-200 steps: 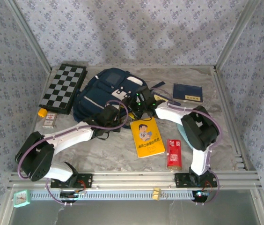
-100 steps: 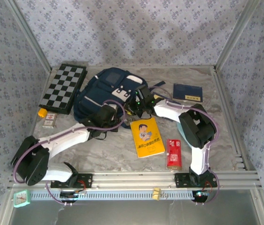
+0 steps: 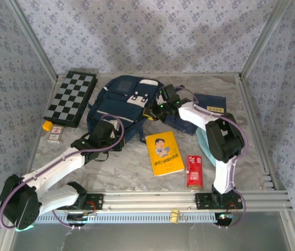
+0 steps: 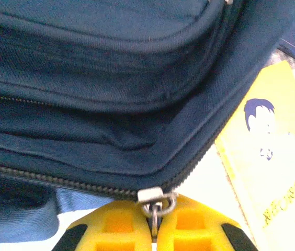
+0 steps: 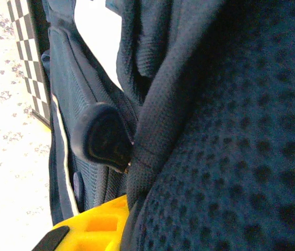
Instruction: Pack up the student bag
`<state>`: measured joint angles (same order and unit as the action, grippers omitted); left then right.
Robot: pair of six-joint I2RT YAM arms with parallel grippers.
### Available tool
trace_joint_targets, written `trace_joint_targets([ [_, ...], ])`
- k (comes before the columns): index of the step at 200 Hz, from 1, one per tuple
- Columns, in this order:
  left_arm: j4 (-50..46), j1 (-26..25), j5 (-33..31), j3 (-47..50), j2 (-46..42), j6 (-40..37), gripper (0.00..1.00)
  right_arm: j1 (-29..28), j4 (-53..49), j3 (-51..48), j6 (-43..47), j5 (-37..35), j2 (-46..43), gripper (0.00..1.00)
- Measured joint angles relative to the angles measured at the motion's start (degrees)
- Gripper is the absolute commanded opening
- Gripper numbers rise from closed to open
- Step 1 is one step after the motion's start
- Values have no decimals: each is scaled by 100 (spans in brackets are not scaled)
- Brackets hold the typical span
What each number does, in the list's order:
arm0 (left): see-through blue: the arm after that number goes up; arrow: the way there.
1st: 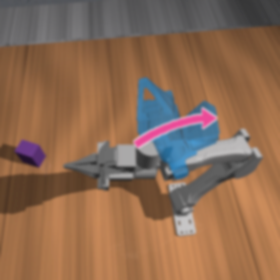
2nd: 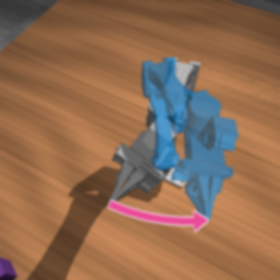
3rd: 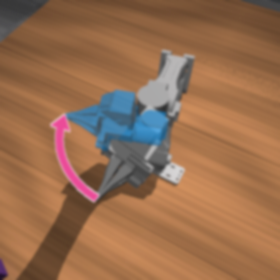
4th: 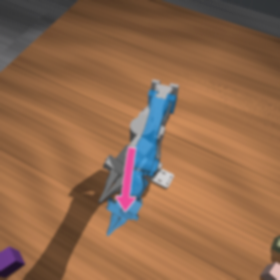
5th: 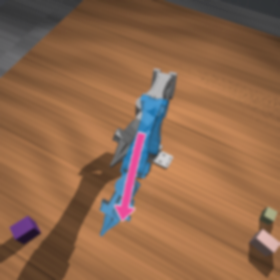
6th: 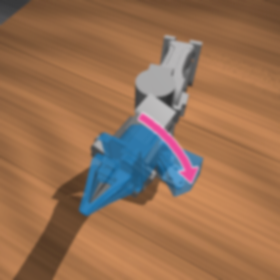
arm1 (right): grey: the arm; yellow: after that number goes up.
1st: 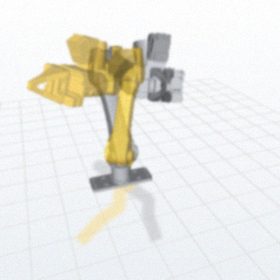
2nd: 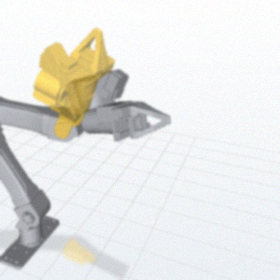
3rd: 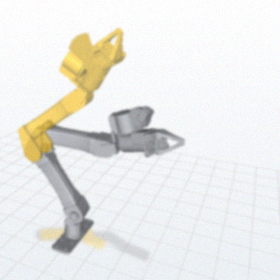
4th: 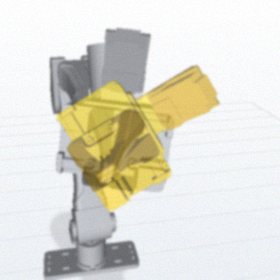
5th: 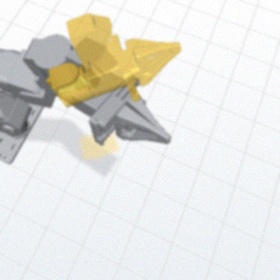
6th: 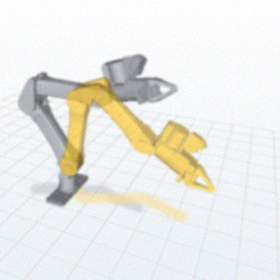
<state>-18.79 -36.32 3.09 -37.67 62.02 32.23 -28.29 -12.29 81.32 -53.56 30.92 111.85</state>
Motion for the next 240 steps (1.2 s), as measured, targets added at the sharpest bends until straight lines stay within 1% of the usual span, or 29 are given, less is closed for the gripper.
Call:
trace_joint_targets([
  [9,-15,-4,146,-33,50,22,0,74,-131,243,114,33,177,1],
  [28,-66,-109,310,-221,278,44,0,245,-431,708,354,42,525,13],
  [32,-68,-138,313,-273,326,46,0,278,-485,763,398,39,564,20],
  [34,-68,-146,315,-293,345,46,0,291,-501,778,415,39,577,21],
  [38,-68,-166,313,-343,387,46,0,319,-553,804,448,39,597,30],
  [40,-70,-173,313,-376,413,44,0,332,-584,811,457,37,597,33],
  [41,-70,-173,313,-376,413,44,0,339,-595,813,470,37,599,33],
  [42,-72,-175,313,-398,426,46,0,343,-601,813,485,35,599,37],
  [43,-70,-175,313,-407,435,44,0,354,-616,813,492,33,599,37],
  [45,-70,-173,313,-428,455,44,0,361,-645,813,503,20,599,41],
  [53,-74,-173,313,-520,529,42,0,387,-686,813,573,-59,588,48],
  [67,-72,-168,310,-621,662,39,0,424,-704,728,748,-153,481,58],
  [96,-87,-168,330,-721,1001,-9,0,372,-752,7,813,-245,-251,70],
  [123,-72,-166,402,-855,1193,-94,0,-22,-472,-745,457,-330,-1027,76],
  [137,-66,-168,433,-885,1233,-129,0,-315,-190,-1014,129,-393,-1169,77],
  [157,-61,-166,485,-911,1268,-175,0,-688,286,-1305,-356,-505,-1091,77],
  [170,-55,-168,511,-920,1272,-205,0,-844,472,-1303,-584,-570,-870,74],
  [185,-59,-166,527,-942,1274,-249,0,-957,632,-1167,-785,-710,-549,67],
  [195,-66,-166,525,-942,1274,-280,0,-1010,708,-1095,-846,-839,-396,61],
  [211,-81,-155,522,-942,1279,-310,0,-1078,702,-1086,-914,-1104,-341,48],
  [219,-81,-155,509,-942,1279,-328,0,-1099,691,-1082,-905,-1228,-341,40],
  [220,-81,-155,507,-942,1279,-328,0,-1104,688,-1080,-892,-1231,-341,38],
  [240,-87,-155,483,-942,1279,-358,0,-1106,634,-1075,-815,-1412,-341,19],
])
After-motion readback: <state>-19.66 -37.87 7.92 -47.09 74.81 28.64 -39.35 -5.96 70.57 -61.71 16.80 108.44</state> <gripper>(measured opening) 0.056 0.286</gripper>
